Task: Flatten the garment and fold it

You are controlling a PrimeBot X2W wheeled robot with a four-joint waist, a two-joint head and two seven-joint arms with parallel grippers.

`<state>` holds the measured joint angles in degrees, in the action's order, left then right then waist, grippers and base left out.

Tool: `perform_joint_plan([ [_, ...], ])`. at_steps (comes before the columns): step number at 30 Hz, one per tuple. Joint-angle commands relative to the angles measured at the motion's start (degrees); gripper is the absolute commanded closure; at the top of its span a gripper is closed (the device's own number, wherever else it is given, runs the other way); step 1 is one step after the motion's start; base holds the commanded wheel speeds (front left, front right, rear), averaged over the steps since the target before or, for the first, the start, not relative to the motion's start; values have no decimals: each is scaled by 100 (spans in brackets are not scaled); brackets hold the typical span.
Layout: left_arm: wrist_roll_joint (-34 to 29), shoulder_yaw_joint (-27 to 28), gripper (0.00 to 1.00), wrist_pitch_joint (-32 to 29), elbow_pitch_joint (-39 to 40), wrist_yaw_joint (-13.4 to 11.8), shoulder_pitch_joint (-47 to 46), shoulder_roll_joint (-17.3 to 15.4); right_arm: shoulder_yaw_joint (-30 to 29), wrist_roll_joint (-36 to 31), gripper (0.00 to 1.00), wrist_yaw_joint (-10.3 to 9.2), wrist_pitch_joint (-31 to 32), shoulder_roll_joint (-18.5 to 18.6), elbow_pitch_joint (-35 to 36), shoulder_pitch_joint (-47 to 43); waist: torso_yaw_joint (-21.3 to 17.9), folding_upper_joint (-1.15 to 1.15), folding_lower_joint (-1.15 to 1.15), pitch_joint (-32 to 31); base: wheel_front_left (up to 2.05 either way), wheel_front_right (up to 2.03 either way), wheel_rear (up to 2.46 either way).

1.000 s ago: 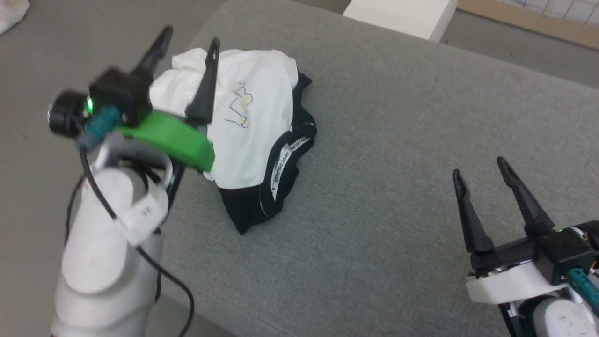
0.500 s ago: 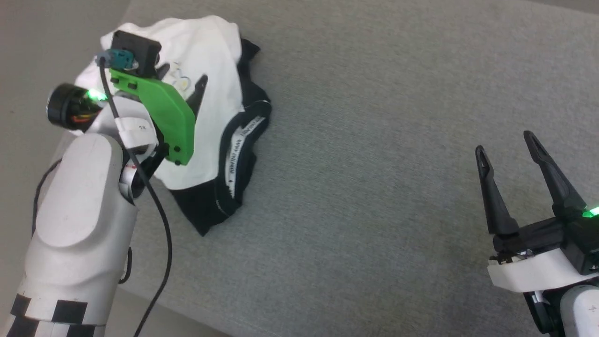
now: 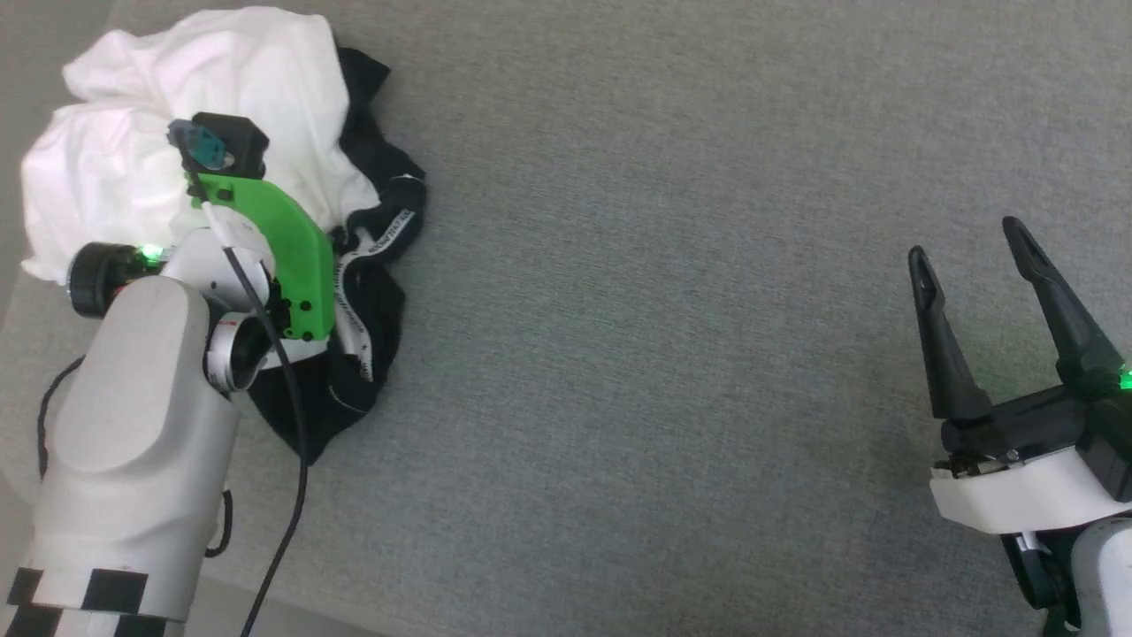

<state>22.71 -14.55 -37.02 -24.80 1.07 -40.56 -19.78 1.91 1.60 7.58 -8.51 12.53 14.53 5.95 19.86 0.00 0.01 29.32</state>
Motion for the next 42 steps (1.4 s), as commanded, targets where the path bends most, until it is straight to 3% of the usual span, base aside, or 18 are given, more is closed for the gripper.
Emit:
perform_joint_plan([
  [1,-32,-16,100,-24,-21,-16,122,-20,-17,35,0,-9,-8,32,46,114,-124,0,-1,142,0,0,0],
  [9,46,52,100,138,166,27,91,-121,-84,63,0,-9,-103,-38,-89,130,-142,0,-1,-44,0,0,0],
  [22,-21,473,100,965,1245,285,-196,-981,-60,99,0,-9,-373,-544,-580,-17,-301,0,-1,-1272,0,0,0],
  [28,-4,522,100,1172,1813,411,-471,-1227,-202,102,0,-9,-495,-780,-796,-265,-516,0,-1,-1899,0,0,0],
  [37,73,205,100,892,2692,455,-1270,-963,-560,127,0,-9,-598,-940,-906,-544,-808,0,-1,-2415,0,0,0],
  [42,73,-165,100,815,2913,324,-1636,-400,-773,145,0,-9,-625,-960,-906,-533,-993,0,-1,-2575,0,0,0],
])
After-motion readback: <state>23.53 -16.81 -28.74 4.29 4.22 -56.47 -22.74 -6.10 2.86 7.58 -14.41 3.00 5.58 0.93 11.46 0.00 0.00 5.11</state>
